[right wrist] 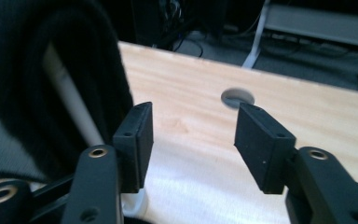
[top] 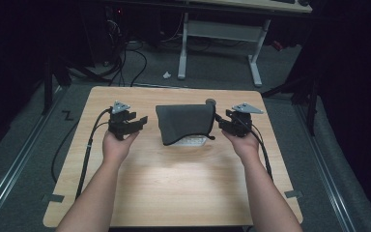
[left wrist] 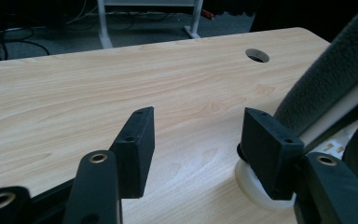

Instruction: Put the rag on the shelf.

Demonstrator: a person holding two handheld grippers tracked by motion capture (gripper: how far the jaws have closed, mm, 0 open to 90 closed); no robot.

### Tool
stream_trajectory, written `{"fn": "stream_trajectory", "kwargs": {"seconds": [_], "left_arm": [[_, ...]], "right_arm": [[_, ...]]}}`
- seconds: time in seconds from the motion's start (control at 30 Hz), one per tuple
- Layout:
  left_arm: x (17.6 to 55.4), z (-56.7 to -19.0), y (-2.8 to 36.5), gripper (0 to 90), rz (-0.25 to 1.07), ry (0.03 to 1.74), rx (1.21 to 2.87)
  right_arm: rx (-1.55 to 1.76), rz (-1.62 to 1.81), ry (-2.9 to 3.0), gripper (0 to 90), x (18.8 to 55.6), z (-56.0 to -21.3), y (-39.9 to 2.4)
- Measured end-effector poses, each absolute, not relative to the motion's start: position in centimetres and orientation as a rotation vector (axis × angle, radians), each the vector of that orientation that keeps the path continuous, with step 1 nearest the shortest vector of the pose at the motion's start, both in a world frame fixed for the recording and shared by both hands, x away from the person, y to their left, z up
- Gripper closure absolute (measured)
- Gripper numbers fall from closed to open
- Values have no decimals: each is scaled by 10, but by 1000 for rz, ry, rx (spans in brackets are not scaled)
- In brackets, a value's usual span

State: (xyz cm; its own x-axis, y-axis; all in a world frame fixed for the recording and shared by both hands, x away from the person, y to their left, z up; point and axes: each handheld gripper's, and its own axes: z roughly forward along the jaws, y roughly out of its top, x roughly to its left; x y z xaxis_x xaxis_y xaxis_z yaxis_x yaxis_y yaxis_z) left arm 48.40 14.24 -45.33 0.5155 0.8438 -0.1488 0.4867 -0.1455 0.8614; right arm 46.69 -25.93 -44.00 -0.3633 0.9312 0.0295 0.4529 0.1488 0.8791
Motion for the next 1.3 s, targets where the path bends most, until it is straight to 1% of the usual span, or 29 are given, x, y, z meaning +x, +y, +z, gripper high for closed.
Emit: {"fn": "stream_trajectory", "kwargs": {"seconds": [0.1, 0.17, 0.27, 0.37, 0.47, 0.57, 0.63, 0.77, 0.83, 0.9, 0.97, 1.0, 1.03, 1.07, 1.13, 1.2, 1.3], "left_arm": [[476, -455, 147, 431, 474, 1101, 1804], [467, -459, 151, 421, 472, 1103, 1798], [452, -465, 155, 420, 463, 1087, 1791], [436, -472, 155, 414, 449, 1052, 1814], [419, -477, 154, 407, 434, 1023, 1851], [398, -484, 155, 401, 410, 999, 1863], [383, -489, 157, 399, 395, 992, 1866], [353, -501, 163, 395, 340, 988, 1890], [337, -509, 161, 393, 258, 999, 1924], [319, -513, 159, 381, 268, 979, 1935], [299, -521, 156, 401, 279, 955, 1935], [295, -523, 151, 413, 267, 955, 1985], [295, -524, 146, 396, 251, 939, 2032], [293, -524, 143, 379, 261, 921, 2053], [295, -525, 140, 397, 261, 916, 2049], [299, -526, 138, 390, 236, 916, 2042], [301, -527, 140, 385, 258, 925, 2051]], "right_arm": [[1320, 1141, 1913, 436, 459, -440, -260], [1290, 1154, 1892, 432, 451, -440, -261], [1287, 1134, 1916, 407, 441, -441, -262], [1253, 1119, 1896, 402, 423, -444, -263], [1237, 1102, 1956, 344, 409, -446, -261], [1194, 1175, 1955, 344, 387, -455, -260], [1185, 1193, 1996, 327, 372, -462, -257], [1185, 1188, 2007, 329, 338, -479, -253], [1185, 1162, 2017, 326, 325, -487, -250], [1185, 1123, 2034, 328, 312, -497, -246], [1191, 1083, 2040, 337, 298, -506, -242], [1189, 1075, 2041, 347, 291, -510, -240], [1175, 1058, 2059, 347, 286, -513, -239], [1151, 1038, 2073, 350, 283, -515, -237], [1150, 1020, 2070, 352, 281, -517, -236], [1178, 1023, 2069, 350, 285, -518, -237], [1202, 1024, 2065, 349, 288, -519, -240]]}}
